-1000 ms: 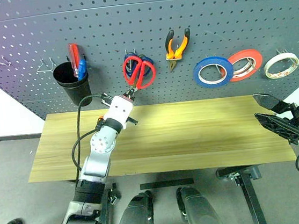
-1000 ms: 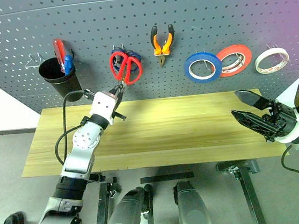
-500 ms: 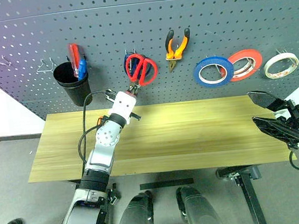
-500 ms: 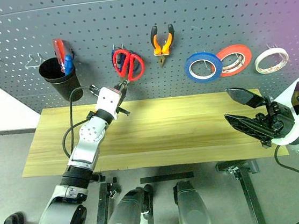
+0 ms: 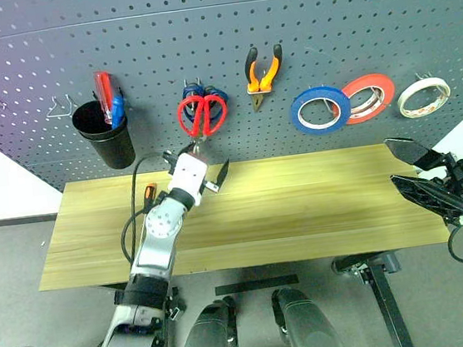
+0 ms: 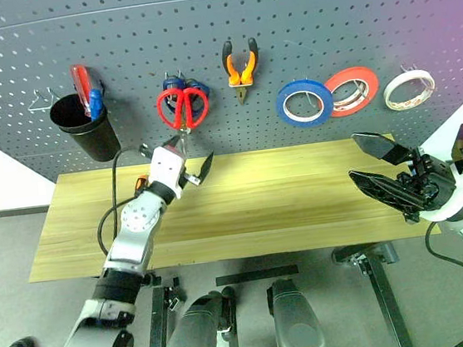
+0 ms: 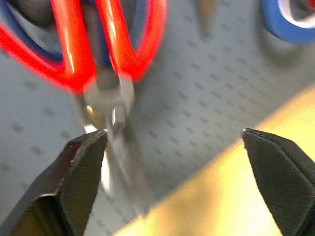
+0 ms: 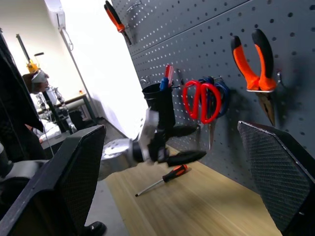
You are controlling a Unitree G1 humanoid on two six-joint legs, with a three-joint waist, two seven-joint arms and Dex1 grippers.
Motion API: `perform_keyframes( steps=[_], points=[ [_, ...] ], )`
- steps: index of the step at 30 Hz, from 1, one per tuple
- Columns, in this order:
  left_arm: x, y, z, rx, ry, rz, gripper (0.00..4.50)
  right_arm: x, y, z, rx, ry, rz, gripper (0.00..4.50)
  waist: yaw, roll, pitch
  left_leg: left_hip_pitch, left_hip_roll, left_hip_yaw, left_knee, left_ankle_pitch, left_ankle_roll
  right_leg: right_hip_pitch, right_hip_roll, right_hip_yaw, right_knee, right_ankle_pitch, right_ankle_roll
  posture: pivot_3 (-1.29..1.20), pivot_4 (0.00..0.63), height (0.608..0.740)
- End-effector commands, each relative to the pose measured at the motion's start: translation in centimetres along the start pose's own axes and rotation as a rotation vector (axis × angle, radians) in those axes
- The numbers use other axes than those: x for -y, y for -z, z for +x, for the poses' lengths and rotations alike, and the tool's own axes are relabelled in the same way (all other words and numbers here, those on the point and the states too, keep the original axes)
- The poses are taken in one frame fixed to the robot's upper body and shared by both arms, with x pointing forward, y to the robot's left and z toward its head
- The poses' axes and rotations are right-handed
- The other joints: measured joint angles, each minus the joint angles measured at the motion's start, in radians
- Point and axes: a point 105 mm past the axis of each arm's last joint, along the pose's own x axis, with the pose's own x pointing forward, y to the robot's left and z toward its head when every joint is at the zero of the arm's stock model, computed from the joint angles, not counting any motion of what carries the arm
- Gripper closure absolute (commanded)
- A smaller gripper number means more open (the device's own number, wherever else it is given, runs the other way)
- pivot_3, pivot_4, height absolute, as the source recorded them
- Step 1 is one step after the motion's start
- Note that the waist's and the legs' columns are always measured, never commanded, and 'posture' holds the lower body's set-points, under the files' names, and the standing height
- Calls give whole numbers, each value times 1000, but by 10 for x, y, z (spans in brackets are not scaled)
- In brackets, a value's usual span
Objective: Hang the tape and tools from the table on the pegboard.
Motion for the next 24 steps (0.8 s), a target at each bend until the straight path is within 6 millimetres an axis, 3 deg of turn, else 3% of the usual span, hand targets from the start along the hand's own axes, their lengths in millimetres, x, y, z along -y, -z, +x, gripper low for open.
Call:
perform_keyframes(
  steps=[1,9,17,24],
  points=[
    [-6,-9,-14,29,-16,18,24,-3,-7,2,6,-30,-37,0,1,0,0,0,0,0,0,0,0,0,0,0,1,0,0,-241,194,740],
    [-27,14,-45,-102,-101,-17,24,-6,1,12,-33,-96,-23,0,3,1,-1,1,0,1,4,0,0,1,-1,0,3,0,0,-217,191,740],
    [-70,48,-61,-264,-294,-162,24,-3,16,21,-158,-150,-94,0,4,1,-1,1,0,1,5,0,0,1,-1,0,4,0,0,-201,194,740],
    [-85,81,-77,-415,-428,-335,24,-1,14,29,-178,-191,-101,0,4,1,-1,1,0,1,5,0,0,1,-1,-1,4,0,0,-195,203,740]
  ],
)
